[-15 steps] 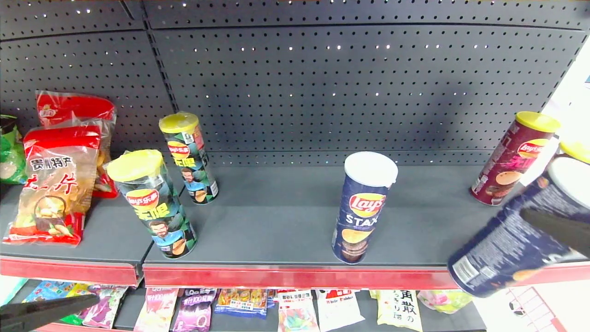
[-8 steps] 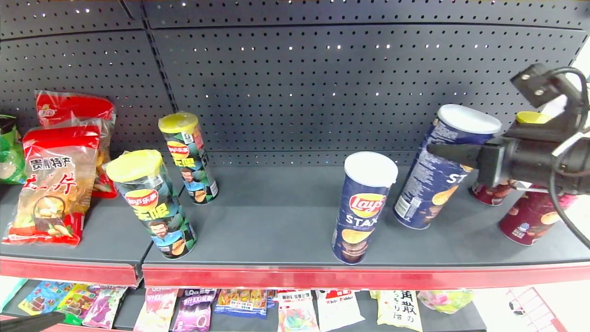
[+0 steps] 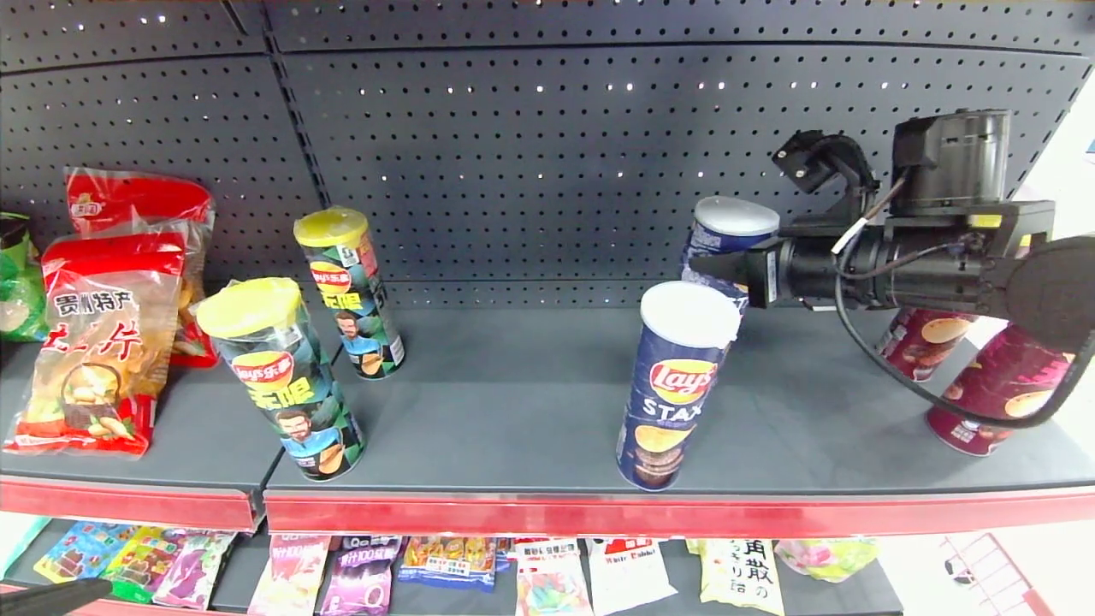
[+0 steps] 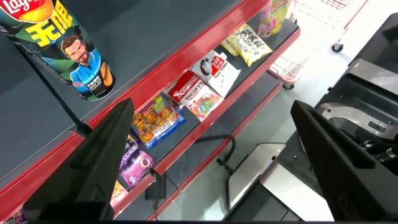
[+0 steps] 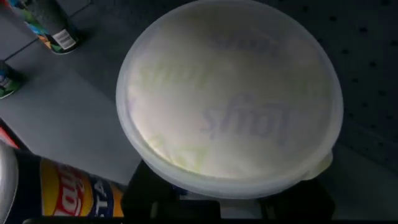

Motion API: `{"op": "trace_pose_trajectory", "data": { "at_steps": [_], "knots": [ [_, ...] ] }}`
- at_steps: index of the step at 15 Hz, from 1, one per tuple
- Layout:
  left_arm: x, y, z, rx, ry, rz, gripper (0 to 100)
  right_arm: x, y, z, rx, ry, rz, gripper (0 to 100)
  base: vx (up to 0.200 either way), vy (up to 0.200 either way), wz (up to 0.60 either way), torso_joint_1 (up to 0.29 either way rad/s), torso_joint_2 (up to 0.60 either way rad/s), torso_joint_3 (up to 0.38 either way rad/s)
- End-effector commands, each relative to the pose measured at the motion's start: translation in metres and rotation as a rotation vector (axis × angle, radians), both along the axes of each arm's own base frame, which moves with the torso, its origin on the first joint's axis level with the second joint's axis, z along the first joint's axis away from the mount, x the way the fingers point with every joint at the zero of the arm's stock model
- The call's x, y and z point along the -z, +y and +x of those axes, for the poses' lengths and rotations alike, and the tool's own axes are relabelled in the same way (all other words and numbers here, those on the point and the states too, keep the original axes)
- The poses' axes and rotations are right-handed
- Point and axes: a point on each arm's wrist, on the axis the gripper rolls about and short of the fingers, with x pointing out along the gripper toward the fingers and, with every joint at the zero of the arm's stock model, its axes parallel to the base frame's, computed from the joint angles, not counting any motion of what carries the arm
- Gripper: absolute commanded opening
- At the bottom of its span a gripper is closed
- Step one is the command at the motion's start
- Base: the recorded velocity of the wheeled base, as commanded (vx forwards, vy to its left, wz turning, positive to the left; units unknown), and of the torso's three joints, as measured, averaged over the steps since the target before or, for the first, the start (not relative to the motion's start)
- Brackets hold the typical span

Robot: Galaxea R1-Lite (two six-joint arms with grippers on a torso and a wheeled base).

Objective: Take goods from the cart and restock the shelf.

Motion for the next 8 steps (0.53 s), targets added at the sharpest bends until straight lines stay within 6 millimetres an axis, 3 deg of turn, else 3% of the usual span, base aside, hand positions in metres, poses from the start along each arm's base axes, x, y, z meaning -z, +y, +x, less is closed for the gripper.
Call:
{"op": "trace_pose_trajectory", "data": {
  "at_steps": [1,8],
  "knots": [
    [0.001,-0.001,0.001,-0.001,0.006,0.007,100,0.013,0.008,0.015,-0.004,0.028,-0.011,0,0.0,0.0,0.0,0.0,0.0,0.0],
    [0.002,-0.001,0.001,-0.005,0.01,0.011,100,0.013,0.022,0.018,-0.038,0.019,-0.008,0,0.0,0.0,0.0,0.0,0.0,0.0]
  ]
}}
